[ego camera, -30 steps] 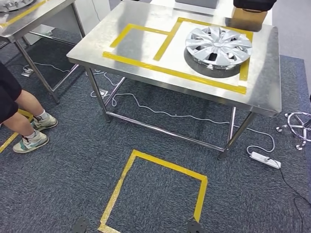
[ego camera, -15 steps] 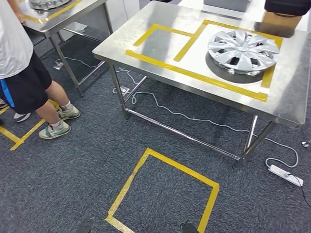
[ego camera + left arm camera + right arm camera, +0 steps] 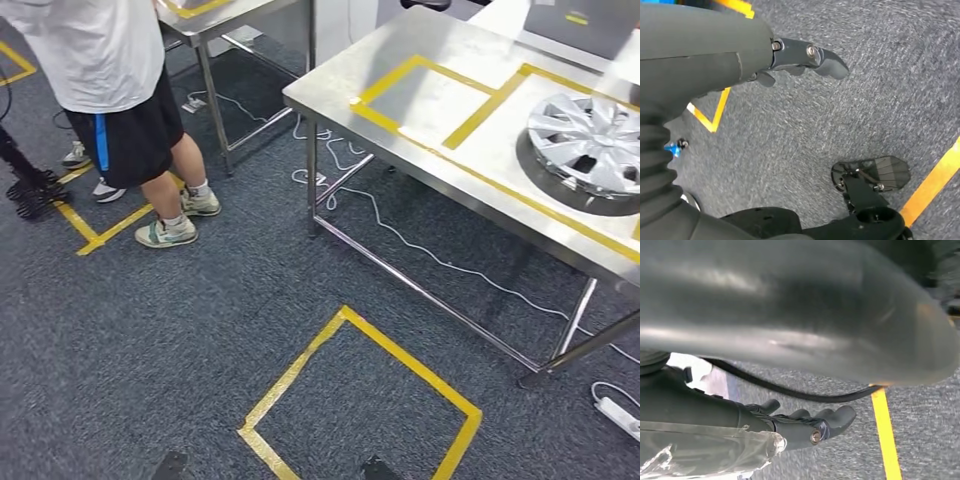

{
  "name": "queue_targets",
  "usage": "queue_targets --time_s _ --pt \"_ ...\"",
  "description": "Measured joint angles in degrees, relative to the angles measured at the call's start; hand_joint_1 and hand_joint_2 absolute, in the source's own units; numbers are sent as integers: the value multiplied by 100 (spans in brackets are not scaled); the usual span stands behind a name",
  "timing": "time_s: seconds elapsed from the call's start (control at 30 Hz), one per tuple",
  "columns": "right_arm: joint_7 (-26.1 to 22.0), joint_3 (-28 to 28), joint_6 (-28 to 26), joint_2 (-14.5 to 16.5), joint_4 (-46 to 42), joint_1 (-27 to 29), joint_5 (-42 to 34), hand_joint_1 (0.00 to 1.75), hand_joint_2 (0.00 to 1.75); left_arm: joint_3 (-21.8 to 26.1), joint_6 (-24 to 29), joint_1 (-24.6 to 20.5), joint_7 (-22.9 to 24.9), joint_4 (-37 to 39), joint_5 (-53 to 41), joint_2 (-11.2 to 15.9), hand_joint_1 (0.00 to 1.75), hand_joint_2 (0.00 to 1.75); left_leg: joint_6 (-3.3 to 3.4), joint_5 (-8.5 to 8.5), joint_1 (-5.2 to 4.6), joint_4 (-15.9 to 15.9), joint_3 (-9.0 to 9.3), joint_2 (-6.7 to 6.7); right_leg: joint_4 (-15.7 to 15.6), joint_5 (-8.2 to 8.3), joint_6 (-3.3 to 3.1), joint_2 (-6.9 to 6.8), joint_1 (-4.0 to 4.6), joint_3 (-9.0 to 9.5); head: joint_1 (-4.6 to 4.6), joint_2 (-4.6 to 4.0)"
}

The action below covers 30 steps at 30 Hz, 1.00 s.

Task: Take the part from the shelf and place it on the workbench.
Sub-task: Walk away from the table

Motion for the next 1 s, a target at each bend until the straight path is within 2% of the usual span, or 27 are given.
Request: queue_targets --time_s 0.03,0.07,0.1,0.13,0.2,0.27,0.3,0.33,0.37,0.43,0.47,0.5,0.53,0.57,0.6,0.63,0.7,0.77,0.83,0.87,0.9,0.93,0.97,1.0 --pt "4 6 2 0 5 15 1 0 0 13 -10 4 -3 0 1 5 0 0 10 -1 -8 0 1 -93 270 -56 -13 46 9 -162 5 0" --pt "8 10 5 0 10 27 1 0 0 29 -19 13 -4 0 3 9 0 0 14 0 -16 1 4 -187 339 0 -31 72 18 -237 10 0" --pt "12 17 7 0 13 32 1 0 0 46 -25 21 -4 0 5 14 0 0 13 2 -20 2 9 -282 177 166 -53 104 24 -202 10 0" --pt "11 25 9 0 15 32 2 0 0 59 -32 26 -4 0 9 17 0 0 9 5 -20 3 16 -372 -159 395 -77 175 26 -74 11 0" --pt "11 43 12 0 19 28 6 0 0 73 -50 22 -3 0 29 18 0 0 -20 11 -22 15 11 -538 -890 732 -107 473 4 232 9 0" --pt "11 49 20 0 23 24 20 0 0 90 -79 29 8 0 79 20 0 0 -86 33 -6 17 -27 -672 -1202 802 -124 644 -4 371 8 0" --pt "14 51 25 0 25 24 31 0 0 105 -94 46 24 0 107 21 0 0 -129 51 7 9 -48 -735 -1230 806 -138 603 4 386 8 0" --pt "16 52 28 4 25 25 39 0 0 122 -108 72 48 0 128 25 0 44 -165 63 22 0 -62 -770 -1251 824 -172 534 5 398 10 0" --pt "17 52 30 8 25 29 46 0 0 144 -120 98 76 0 143 27 0 87 -194 36 16 31 -83 -696 -1281 844 -207 464 3 412 4 0" --pt "15 54 31 16 25 52 48 0 0 189 -145 116 139 0 162 24 0 175 -238 -200 -6 381 -256 -369 -1344 876 -261 284 -10 445 -29 0" --pt "13 54 28 15 25 71 44 0 0 205 -158 112 170 0 163 14 0 175 -261 -381 -14 701 -414 -178 -1355 876 -273 190 0 453 -44 0" --pt "10 54 23 13 25 95 36 0 0 216 -171 107 203 0 160 1 0 175 -285 -544 -3 1054 -591 -77 -1357 870 -280 84 4 454 -52 0" --pt "10 53 15 9 25 118 25 0 0 220 -182 110 236 0 154 -13 0 175 -306 -633 12 1321 -724 -22 -1357 862 -281 -19 6 455 -51 0" --pt "8 52 5 5 25 136 14 0 0 223 -191 123 263 0 145 -26 0 175 -325 -627 31 1435 -779 10 -1357 853 -278 -114 5 456 -51 0" --pt "5 51 -7 1 25 146 5 0 0 225 -199 138 285 0 134 -38 0 175 -341 -523 49 1351 -731 43 -1357 843 -269 -198 1 460 -52 0" --pt "3 51 -16 -3 25 151 0 0 0 227 -207 150 298 0 126 -48 0 175 -354 -349 64 1081 -578 97 -1357 832 -253 -274 -6 470 -53 0" --pt "9 51 -30 -20 25 155 0 0 0 228 -221 146 302 0 115 -86 0 175 -355 -63 58 364 -171 380 -1346 789 -193 -409 7 503 -66 0" --pt "24 51 -41 -46 25 159 7 0 0 228 -234 124 289 0 115 -129 0 175 -286 -10 30 -5 36 558 -1346 739 -123 -532 43 538 -56 0" --pt "32 50 -59 -63 24 146 18 0 0 228 -246 127 279 0 115 -146 0 175 -190 -33 14 -30 46 439 -1367 705 -67 -654 46 600 -33 0" --pt "31 50 -68 -67 24 135 26 0 0 229 -252 137 276 0 114 -152 0 175 -155 -33 17 -36 53 370 -1349 668 -35 -624 31 624 -28 0" --pt "30 50 -80 -68 23 128 33 0 0 229 -255 143 274 0 114 -157 0 175 -115 -28 24 -42 60 300 -1240 587 -9 -505 15 600 -19 0" --pt "29 50 -90 -68 22 128 38 0 0 230 -257 139 272 0 113 -166 0 175 -79 -19 34 -48 68 233 -1012 454 12 -336 3 502 -9 0" --pt "28 50 -97 -70 22 134 41 0 0 231 -257 133 269 0 113 -177 0 175 -50 -18 38 -51 68 164 -664 280 22 -143 -3 336 6 0" --pt "28 51 -103 -72 22 145 42 0 0 231 -258 124 264 0 113 -184 0 175 -29 -18 34 -51 67 88 -248 101 21 -16 -2 124 16 0"
